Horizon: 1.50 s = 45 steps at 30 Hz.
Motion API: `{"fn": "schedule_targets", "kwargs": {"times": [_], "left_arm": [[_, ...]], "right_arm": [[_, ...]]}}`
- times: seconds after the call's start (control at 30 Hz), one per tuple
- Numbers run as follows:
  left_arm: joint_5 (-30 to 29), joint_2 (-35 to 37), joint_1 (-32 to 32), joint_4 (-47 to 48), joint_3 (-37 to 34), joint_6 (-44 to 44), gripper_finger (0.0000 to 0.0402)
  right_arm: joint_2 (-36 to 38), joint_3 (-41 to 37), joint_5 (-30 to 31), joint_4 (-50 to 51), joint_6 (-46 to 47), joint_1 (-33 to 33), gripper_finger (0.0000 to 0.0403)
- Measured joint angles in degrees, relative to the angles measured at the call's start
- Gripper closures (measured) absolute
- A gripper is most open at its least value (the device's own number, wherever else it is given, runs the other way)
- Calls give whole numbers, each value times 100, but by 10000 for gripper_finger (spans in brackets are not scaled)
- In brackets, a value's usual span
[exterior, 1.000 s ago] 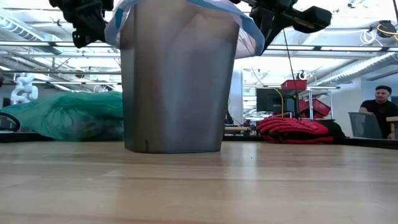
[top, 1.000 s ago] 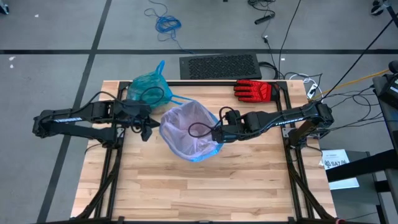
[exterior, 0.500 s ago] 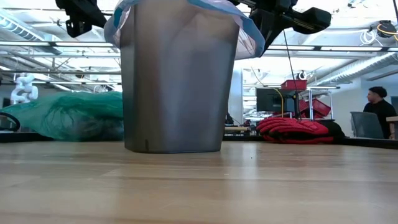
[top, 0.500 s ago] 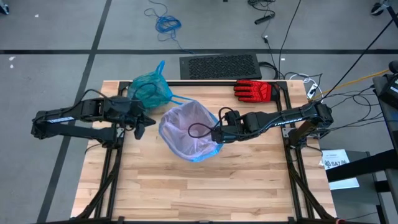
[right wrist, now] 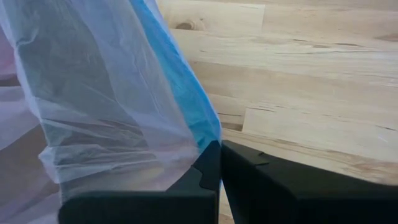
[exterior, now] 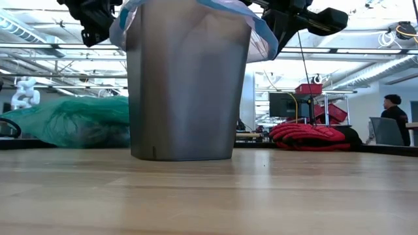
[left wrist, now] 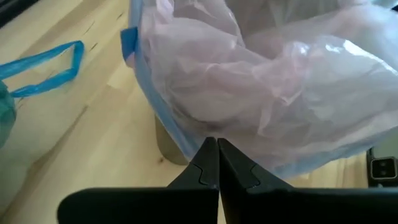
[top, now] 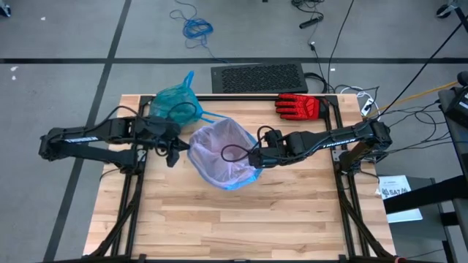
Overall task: Place trash/remove bag and relplace
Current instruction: Insert a new pink trash bag into the black trash bin
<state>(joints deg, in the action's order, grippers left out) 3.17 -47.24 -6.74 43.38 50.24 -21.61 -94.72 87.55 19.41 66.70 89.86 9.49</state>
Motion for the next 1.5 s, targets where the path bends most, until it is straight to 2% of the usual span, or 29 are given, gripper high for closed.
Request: {"fn": "schedule_targets", "kwargs": {"times": [0.37,0.73,0.97,1.17,1.37,1.5], "left_arm": [[-16,-112,10,-194,-674,-43,402],[-45,-107,7,-453,-761,-45,402],[-169,-107,7,-554,-761,-50,402],[-169,-107,7,-545,-761,-52,402],[-176,-107,7,-524,-761,-52,402],[-179,-103,7,-513,-761,-95,402]], "right_arm": [[2,-259,21,-190,99,-2,403],[17,-702,78,-790,115,-39,403],[239,-615,281,-628,1,-8,402],[597,-423,265,-374,-656,52,384],[895,-310,266,-25,-912,75,357],[944,-304,127,-251,-1094,75,347]]}}
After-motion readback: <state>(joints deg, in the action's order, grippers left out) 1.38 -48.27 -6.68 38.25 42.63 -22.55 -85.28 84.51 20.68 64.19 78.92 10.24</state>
